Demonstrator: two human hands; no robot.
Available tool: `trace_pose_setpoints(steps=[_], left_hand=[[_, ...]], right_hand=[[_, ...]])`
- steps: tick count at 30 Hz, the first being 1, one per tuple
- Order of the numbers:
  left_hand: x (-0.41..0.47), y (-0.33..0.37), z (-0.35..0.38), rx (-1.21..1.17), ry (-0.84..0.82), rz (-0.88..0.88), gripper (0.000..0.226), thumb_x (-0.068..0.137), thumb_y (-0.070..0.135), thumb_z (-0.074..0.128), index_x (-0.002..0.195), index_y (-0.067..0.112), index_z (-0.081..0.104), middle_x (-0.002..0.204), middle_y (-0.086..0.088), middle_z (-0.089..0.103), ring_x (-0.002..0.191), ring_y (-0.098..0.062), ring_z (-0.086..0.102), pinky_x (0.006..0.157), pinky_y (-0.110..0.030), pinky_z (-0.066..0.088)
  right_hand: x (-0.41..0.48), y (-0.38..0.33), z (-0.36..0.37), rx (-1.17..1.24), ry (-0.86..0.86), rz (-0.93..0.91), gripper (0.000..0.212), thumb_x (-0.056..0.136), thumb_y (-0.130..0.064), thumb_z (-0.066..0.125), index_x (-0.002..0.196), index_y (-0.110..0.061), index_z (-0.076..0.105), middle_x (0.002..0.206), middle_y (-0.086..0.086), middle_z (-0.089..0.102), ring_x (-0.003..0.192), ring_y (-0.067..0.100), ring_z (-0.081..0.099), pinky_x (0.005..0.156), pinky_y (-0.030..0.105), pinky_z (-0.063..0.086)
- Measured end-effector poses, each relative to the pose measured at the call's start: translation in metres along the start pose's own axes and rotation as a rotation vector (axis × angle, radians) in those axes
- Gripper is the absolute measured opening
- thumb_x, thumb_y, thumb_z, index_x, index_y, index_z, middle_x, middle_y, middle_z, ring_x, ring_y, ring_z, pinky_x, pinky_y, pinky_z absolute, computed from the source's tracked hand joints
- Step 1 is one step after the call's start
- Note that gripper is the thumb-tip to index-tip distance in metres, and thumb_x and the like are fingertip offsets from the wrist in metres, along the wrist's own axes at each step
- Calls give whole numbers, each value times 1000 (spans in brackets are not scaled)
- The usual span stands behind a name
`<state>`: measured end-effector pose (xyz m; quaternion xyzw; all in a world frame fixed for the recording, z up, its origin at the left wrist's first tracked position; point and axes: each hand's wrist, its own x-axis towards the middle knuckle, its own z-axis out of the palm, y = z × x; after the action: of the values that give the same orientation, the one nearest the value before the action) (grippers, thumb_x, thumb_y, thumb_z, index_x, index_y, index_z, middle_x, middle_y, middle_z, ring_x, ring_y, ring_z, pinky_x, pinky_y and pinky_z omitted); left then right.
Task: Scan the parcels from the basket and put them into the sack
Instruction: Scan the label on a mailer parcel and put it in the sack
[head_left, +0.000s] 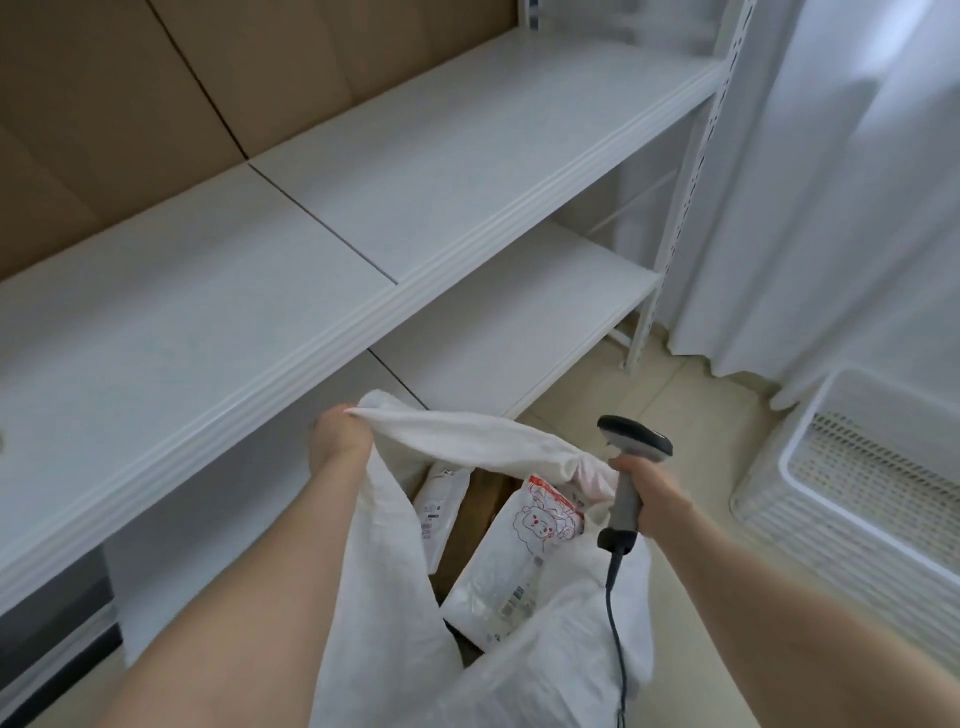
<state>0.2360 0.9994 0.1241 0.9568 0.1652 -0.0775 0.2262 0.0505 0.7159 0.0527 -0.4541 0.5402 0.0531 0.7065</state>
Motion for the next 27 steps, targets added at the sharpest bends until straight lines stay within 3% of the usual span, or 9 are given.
trace_pose_setpoints(steps=[3,6,9,11,13,15,20,24,27], left_hand=[[-32,7,13,205,32,78,41,87,9,49,128,13,48,135,-17,37,119,-36,44,101,-42,38],[-60,33,44,479,159,443,58,84,11,59,137,20,39,146,-14,29,136,-32,29,116,-44,14],[-78,60,85,660,132,689,72,86,22,63,147,23,24,157,-10,15,147,-28,4,117,-46,-5],[-86,73,115,714,17,821,59,89,22,58,142,23,35,153,-7,26,146,-25,11,118,-46,-2],[-93,80,143,665,-217,854,47,88,15,55,134,19,48,142,-5,41,136,-22,33,117,-41,18],[-101,80,168,638,-427,855,45,88,9,53,133,14,49,136,-5,46,125,-22,44,106,-36,37],[-108,75,197,616,-671,737,53,93,3,43,144,16,34,142,-8,44,122,-25,49,96,-35,45],[-108,74,195,523,-732,664,49,95,1,37,142,17,38,139,-8,48,119,-24,52,90,-32,46],[-112,76,185,434,-800,597,46,97,2,35,139,20,41,129,-9,55,108,-23,56,85,-31,48]], right_hand=[[-2,16,-15,6,-18,53,13,86,-14,63,92,-7,53,76,10,50,65,22,50,60,31,41],[-2,27,-30,50,-63,109,15,88,-19,62,98,-9,57,81,11,61,71,27,59,65,35,47],[10,35,-43,75,-79,149,15,89,-24,63,94,-11,60,75,10,68,73,29,62,64,38,50],[22,38,-50,100,-78,163,16,87,-27,65,92,-12,60,74,11,68,74,29,63,63,38,50],[35,41,-51,125,-108,176,19,86,-27,66,94,-11,61,74,12,69,75,29,64,62,37,51],[48,45,-50,128,-160,173,23,87,-28,66,100,-10,63,76,12,71,78,29,65,64,37,53],[74,58,-49,126,-226,184,27,88,-26,66,106,-5,66,83,12,72,79,29,67,65,36,54],[76,62,-47,117,-259,214,24,90,-19,63,108,-5,62,83,10,68,77,25,63,72,36,52],[64,52,-45,64,-253,191,32,89,-17,63,118,-3,60,106,18,68,94,33,64,81,42,53]])
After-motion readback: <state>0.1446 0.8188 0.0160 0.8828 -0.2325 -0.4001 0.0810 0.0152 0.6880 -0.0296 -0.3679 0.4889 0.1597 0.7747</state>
